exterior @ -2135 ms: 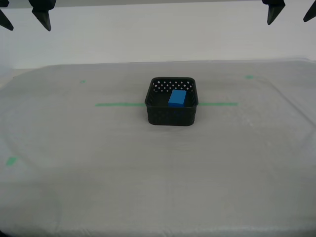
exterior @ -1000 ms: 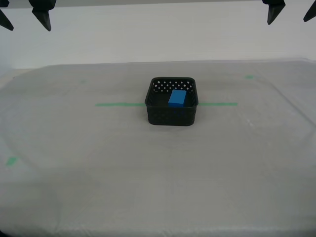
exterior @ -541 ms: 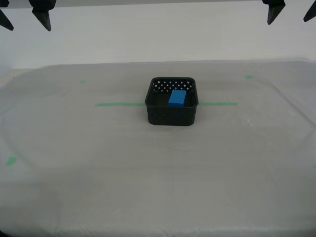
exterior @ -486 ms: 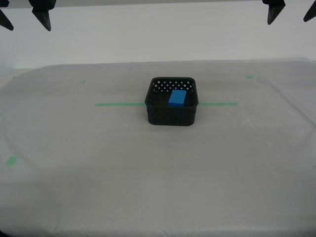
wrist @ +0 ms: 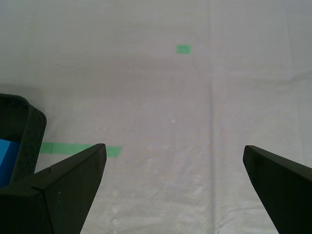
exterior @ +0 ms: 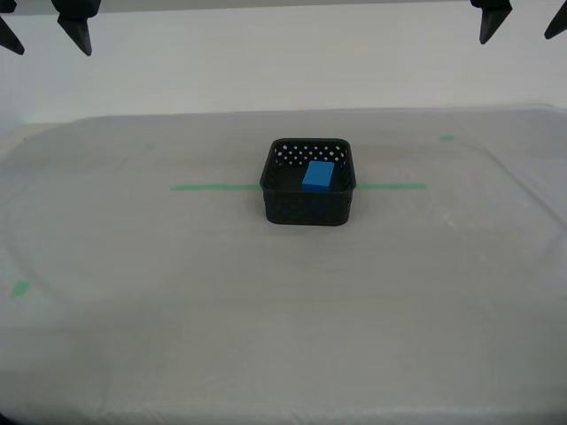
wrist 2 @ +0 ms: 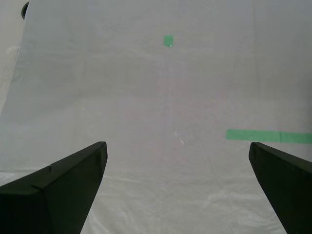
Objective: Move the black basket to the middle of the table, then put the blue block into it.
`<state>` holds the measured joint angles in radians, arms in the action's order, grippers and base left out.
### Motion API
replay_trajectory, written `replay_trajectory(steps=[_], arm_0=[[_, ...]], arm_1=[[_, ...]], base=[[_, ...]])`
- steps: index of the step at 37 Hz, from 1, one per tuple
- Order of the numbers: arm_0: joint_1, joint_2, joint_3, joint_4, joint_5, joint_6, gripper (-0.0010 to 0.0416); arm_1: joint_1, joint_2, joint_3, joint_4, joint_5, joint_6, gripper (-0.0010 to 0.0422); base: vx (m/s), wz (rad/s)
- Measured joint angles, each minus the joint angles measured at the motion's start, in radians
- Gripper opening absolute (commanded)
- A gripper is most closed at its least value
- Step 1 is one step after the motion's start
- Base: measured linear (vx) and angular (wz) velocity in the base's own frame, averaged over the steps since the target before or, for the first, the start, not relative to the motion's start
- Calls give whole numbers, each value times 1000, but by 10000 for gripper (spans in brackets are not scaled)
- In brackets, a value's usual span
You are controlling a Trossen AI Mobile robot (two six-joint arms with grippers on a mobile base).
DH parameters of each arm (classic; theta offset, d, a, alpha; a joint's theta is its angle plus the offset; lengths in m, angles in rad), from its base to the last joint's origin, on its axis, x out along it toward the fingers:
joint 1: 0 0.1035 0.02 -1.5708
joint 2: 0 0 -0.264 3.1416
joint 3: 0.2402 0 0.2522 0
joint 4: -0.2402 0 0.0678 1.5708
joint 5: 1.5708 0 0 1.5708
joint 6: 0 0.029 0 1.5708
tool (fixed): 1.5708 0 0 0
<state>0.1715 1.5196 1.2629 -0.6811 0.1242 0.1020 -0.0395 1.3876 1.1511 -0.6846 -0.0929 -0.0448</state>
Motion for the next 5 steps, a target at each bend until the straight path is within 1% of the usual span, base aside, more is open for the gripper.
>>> replay_trajectory(steps=[5], arm_0=[[-1,0,0,0,0,0,394]], arm_1=[[0,0,0,0,0,0,400]], base=[[0,0]])
